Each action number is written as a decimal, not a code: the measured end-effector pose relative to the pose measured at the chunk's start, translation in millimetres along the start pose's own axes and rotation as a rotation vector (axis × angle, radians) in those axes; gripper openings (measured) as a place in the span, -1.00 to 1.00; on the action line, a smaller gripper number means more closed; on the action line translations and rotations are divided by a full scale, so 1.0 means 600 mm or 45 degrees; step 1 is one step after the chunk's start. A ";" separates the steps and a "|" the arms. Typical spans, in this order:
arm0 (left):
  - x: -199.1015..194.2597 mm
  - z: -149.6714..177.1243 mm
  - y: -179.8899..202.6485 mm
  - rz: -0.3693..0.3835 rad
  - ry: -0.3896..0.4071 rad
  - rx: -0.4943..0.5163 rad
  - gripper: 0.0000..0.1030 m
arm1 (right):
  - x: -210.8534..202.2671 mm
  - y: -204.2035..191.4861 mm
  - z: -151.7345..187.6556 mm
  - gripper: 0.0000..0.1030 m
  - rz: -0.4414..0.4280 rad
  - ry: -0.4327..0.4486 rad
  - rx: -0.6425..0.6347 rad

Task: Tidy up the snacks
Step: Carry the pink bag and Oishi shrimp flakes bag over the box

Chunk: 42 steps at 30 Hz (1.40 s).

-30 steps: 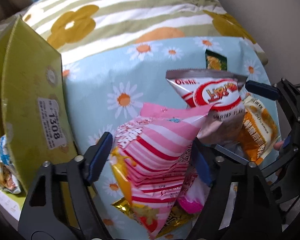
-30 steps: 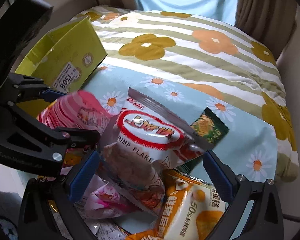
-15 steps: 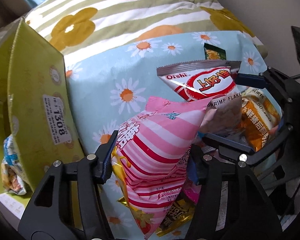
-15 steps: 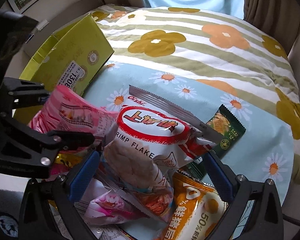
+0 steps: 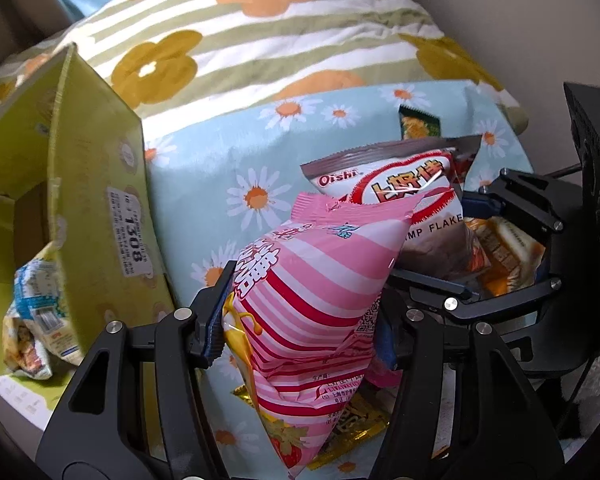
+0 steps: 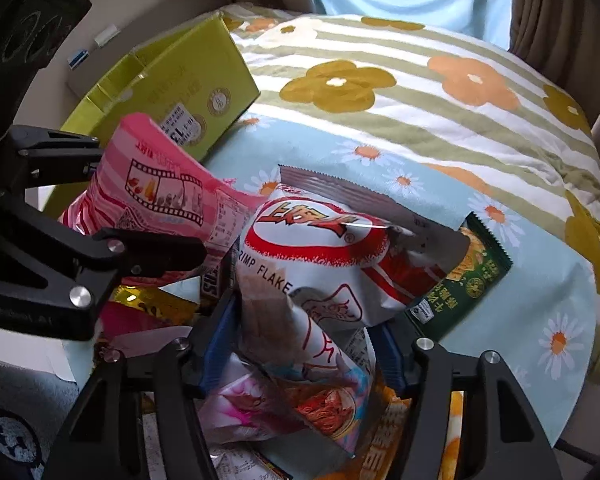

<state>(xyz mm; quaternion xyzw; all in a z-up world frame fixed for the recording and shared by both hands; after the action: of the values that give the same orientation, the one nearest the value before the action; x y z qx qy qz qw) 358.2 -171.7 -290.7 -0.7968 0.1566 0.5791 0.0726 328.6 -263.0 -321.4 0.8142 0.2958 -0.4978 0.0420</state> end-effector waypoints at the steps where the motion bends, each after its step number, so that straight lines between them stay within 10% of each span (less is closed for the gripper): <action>1: -0.009 0.000 0.000 0.000 0.013 0.001 0.05 | -0.007 -0.001 0.000 0.13 0.010 0.012 0.001; 22: -0.272 0.017 -0.054 0.031 0.462 -0.110 0.05 | -0.205 -0.087 -0.065 0.12 0.167 0.294 -0.022; 32: -0.346 0.024 -0.238 0.027 0.581 -0.170 0.05 | -0.193 -0.199 -0.170 0.12 0.218 0.372 -0.017; 42: -0.308 0.032 -0.473 0.020 0.514 -0.236 0.05 | -0.043 -0.302 -0.273 0.12 0.195 0.313 0.080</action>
<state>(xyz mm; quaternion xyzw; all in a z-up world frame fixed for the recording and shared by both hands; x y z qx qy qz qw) 383.9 131.7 -140.7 -0.8986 0.1201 0.4204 -0.0384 354.2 -66.3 -176.5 0.8901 0.2201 -0.3988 0.0177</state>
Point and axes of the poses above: each gripper's, at about its wrist camera, not at the fingertips, and x roughly the way its jaws point, y to its right, z to its underside, the point moved 1 cm from there along x, roughly the way its jaws point, and after that the axes turned 5 degrees about y, right-handed, at the moved point
